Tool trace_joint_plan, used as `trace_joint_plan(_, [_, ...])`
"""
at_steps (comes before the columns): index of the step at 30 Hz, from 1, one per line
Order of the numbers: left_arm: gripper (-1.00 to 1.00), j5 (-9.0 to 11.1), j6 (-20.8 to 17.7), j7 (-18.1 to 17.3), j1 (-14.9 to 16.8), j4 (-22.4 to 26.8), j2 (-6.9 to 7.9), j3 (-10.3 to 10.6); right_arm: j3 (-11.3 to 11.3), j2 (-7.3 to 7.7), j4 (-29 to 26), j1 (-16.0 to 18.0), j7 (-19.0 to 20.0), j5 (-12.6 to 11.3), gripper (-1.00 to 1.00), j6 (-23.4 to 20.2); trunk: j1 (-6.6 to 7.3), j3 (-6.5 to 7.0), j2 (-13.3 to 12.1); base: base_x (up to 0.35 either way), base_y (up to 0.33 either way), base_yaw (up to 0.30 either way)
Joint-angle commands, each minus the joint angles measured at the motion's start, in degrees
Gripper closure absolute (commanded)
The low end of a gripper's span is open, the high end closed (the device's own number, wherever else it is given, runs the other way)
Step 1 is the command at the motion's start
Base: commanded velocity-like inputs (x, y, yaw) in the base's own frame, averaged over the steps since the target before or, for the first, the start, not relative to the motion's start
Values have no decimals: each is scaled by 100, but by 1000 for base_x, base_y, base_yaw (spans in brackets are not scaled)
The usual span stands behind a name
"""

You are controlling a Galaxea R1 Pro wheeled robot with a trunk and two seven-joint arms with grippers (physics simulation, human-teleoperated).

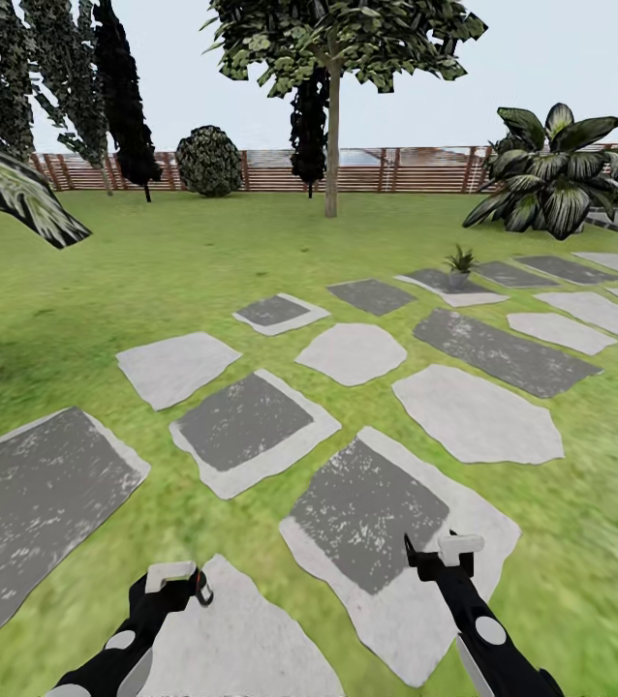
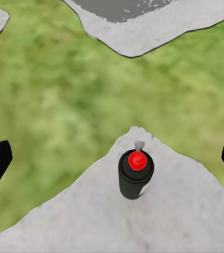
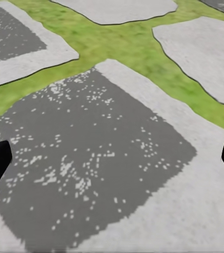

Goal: Pick up the pesticide atomizer in the garden and spray insectifuge to fully cover both potted plants in the garden.

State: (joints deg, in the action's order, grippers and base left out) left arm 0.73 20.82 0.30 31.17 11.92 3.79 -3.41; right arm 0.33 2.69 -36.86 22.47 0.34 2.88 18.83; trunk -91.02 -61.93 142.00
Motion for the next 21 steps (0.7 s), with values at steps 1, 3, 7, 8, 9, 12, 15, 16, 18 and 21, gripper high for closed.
trace_joint_plan(1, [-100, 7, 19, -3, 4, -5, -1, -18, 3, 1, 3, 3, 1, 29, -100, 15, -21, -23, 43, 0, 0, 0])
trace_joint_plan(3, [-100, 6, 19, -3, 4, -5, -2, -15, 3, -1, 3, 3, 1, 29, -100, 15, -65, -59, 124, 0, 0, 0])
trace_joint_plan(7, [-100, 9, 19, -3, 4, -11, -2, -15, 3, -5, 3, 3, 1, 29, -100, 11, -75, -148, 129, 0, 0, 0])
trace_joint_plan(8, [-100, 9, 19, -3, 4, -12, -2, -13, 3, -5, 3, 3, 1, 29, -100, 9, -78, -170, 130, 0, 0, 0])
trace_joint_plan(9, [-100, 11, 19, -3, 4, -13, -2, -13, 3, -5, 3, 3, 1, 29, -100, 9, -81, -192, 132, 0, 0, 0])
trace_joint_plan(12, [-100, 9, 19, -3, 4, -14, -2, -13, 3, -6, 3, 3, 1, 29, -100, 7, -88, -263, 136, 0, 0, 0])
trace_joint_plan(15, [-100, 8, 25, -3, 4, -14, -2, -11, 3, -6, 3, 3, 1, 29, -100, 6, -96, -348, 140, 0, 0, 0])
trace_joint_plan(16, [-100, 8, 26, -3, 4, -14, -2, -11, 3, -6, 3, 3, 1, 29, -100, 6, -99, -379, 141, 0, 0, 0])
trace_joint_plan(18, [-100, 7, 27, -3, 4, -14, -2, -11, 3, -6, 3, 3, -1, 29, -100, 6, -104, -440, 144, 0, 0, 0])
trace_joint_plan(21, [-100, 6, 27, -3, 0, -14, -2, -11, 3, -6, 3, 3, -1, 29, -100, 6, -112, -534, 148, 0, 0, 0])
